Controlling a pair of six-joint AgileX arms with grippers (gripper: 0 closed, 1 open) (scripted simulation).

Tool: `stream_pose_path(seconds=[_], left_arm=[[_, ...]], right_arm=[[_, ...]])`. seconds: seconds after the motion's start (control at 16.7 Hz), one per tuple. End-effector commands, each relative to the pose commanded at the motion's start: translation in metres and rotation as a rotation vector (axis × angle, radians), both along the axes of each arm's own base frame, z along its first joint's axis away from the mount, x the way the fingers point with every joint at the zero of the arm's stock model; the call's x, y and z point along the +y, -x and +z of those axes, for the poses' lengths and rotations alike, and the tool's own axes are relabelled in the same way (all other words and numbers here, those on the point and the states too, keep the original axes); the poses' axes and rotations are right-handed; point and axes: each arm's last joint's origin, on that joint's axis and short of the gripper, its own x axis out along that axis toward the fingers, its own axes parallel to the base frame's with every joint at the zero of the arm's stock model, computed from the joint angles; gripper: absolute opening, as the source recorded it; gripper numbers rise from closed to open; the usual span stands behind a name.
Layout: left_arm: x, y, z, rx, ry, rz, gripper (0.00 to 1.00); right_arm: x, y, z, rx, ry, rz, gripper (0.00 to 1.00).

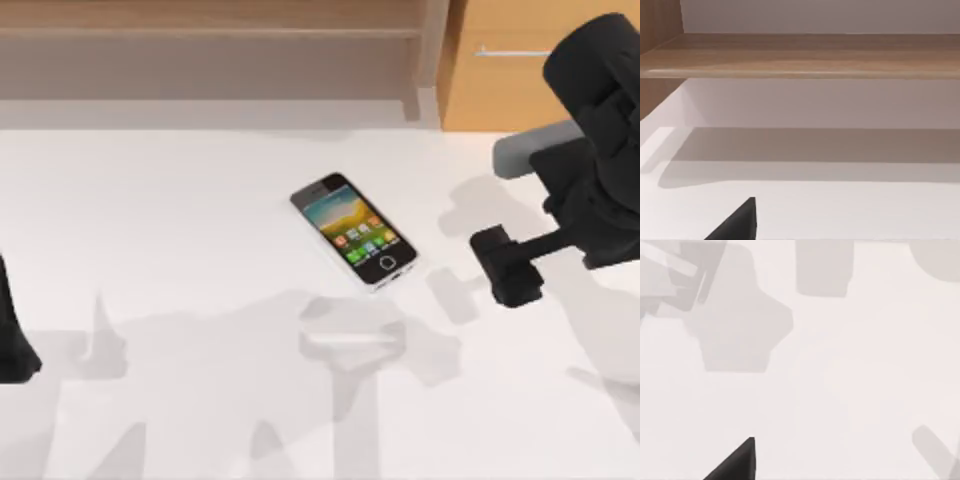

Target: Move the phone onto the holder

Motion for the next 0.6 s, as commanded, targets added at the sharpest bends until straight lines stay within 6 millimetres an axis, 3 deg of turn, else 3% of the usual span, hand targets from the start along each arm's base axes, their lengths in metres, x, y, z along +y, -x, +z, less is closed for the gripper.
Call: stream_pose_path(seconds=[0.3,0.6], left_arm=[[0.0,0.0,0.0,0.0,0.0,0.0,1.0],[0.0,0.0,0.0,0.0,0.0,0.0,1.0]], right_arm=[[0.072,-0.07,-0.039,0.202,0.127,0.102,1.0],[0.127,-0.118,-0.054,0.15,0.124,0.17,1.0]])
